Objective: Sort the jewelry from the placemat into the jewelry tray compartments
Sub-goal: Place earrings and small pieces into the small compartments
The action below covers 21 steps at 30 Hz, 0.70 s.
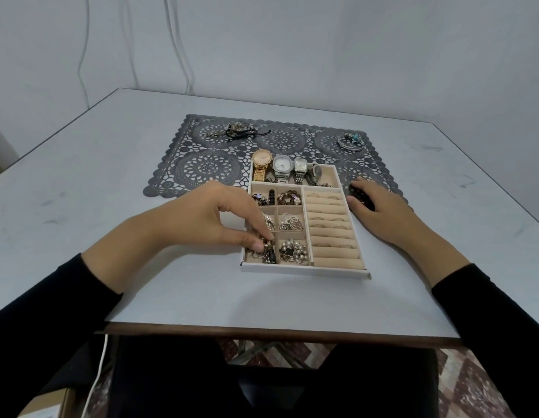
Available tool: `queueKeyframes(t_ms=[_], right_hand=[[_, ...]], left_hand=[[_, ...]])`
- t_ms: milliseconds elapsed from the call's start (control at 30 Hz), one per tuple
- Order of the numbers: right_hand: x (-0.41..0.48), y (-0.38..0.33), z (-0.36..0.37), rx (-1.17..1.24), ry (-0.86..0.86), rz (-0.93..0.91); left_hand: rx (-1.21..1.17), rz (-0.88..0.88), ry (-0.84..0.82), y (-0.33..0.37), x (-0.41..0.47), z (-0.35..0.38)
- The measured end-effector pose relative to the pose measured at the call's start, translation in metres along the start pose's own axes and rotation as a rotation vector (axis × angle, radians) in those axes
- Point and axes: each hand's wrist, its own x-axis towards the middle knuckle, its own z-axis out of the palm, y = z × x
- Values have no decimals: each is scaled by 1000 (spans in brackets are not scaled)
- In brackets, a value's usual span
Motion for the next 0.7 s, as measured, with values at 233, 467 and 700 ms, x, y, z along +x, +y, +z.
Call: queueKeyframes(t_ms=[233, 467, 700], right_hand=[[0, 0, 1, 1, 1, 12], [0, 1, 1, 7, 1, 23], [6, 2, -1, 52, 24, 45]], left_hand=[[-18, -92, -87, 2, 6, -4], [0, -152, -126, 6, 9, -7], [-189, -209, 46, -3, 10, -7]])
